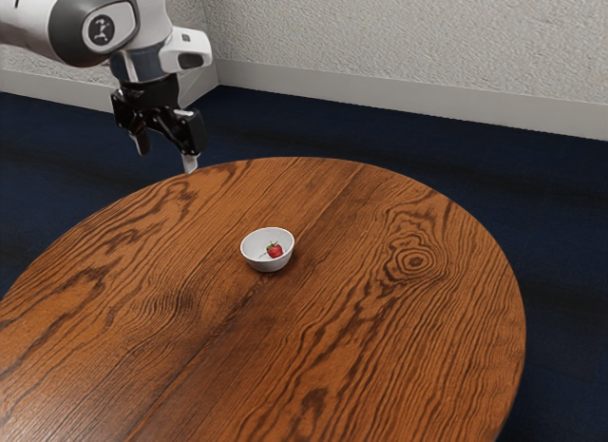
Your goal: Take strawberry from the bowl
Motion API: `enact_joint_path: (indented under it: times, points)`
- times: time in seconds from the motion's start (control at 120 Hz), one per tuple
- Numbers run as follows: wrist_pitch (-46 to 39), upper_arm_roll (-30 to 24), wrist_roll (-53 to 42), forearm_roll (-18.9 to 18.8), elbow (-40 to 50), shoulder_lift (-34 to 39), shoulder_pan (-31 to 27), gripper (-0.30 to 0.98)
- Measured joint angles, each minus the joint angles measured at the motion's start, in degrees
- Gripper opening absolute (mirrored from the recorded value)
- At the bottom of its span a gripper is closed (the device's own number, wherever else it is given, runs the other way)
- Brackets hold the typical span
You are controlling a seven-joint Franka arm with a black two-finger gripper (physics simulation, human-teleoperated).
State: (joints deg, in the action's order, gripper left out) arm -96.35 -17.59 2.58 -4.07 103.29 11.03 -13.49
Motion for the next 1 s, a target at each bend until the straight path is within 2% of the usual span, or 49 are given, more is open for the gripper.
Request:
enact_joint_path:
  times: [0.133,0.283,0.358,0.458,0.692,0.85,1.0]
  points:
    - [-0.87,-0.13,0.10,-0.94,-0.16,-4.21,2.39,0.69]
    - [-4.03,1.92,0.41,-3.50,-12.71,-27.75,7.73,0.68]
    - [-5.03,5.70,0.56,-4.74,-18.50,-34.81,10.75,0.69]
    - [-7.00,8.08,0.74,-4.85,-23.54,-41.69,11.44,0.68]
    - [-11.33,10.95,8.09,3.01,-24.59,-44.78,10.54,0.67]
    - [-14.41,11.64,12.91,4.57,-24.63,-46.51,10.43,0.44]
    - [-16.63,12.83,16.47,6.47,-25.00,-48.30,10.91,0.32]
